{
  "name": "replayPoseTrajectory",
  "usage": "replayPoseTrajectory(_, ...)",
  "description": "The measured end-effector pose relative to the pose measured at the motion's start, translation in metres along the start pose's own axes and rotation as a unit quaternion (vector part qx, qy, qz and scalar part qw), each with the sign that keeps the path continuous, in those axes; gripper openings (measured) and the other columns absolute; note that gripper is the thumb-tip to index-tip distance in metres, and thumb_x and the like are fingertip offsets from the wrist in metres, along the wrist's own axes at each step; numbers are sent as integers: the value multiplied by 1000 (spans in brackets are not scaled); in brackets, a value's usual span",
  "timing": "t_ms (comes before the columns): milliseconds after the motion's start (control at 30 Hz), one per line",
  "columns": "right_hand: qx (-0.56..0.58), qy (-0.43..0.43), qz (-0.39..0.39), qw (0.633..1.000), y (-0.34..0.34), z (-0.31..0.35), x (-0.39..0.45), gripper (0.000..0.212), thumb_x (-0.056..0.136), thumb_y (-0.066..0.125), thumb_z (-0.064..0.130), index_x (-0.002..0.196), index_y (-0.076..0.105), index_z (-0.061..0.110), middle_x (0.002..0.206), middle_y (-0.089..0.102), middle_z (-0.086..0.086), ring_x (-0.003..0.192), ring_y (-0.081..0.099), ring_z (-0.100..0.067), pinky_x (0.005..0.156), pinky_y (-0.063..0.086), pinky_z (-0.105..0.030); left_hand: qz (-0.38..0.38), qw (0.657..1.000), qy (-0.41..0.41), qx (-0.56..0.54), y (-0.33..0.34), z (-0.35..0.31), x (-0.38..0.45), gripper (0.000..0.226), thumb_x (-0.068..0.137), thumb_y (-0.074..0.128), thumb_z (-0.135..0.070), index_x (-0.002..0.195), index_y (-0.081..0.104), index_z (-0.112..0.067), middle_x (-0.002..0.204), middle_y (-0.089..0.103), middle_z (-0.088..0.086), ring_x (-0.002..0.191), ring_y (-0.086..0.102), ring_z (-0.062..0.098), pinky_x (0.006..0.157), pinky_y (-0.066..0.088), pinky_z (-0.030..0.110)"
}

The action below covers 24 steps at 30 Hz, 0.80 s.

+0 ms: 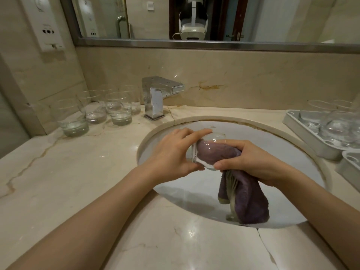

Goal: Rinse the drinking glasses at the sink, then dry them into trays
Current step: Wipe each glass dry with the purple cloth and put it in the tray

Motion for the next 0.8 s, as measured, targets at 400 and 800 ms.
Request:
replayPoseTrajectory(400,-74,-78,-214,971,-35,44,-30,43,75,77,4,101,69,36,94,71,26,87,64,11,77,44,-4,-79,952,-192,-223,-22,-6,3,76,69,85,-27,126,39,-42,114,58,-16,102,56,4,76,43,12)
replayPoseTrajectory(800,-220,-55,-351,908,-139,112,-183,44,70,81,11,92,64,46,90,66,35,83,59,20,72,40,4,38,860,-116,-496,18,-168,112,81,70,81,-8,133,34,-28,113,61,6,101,64,18,78,58,29)
Point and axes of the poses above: each hand's wrist, its own x-axis towards the middle knuckle, its own y-axis out of the palm, z = x × y, the point moved 3 cm from there along x, towards the middle knuckle
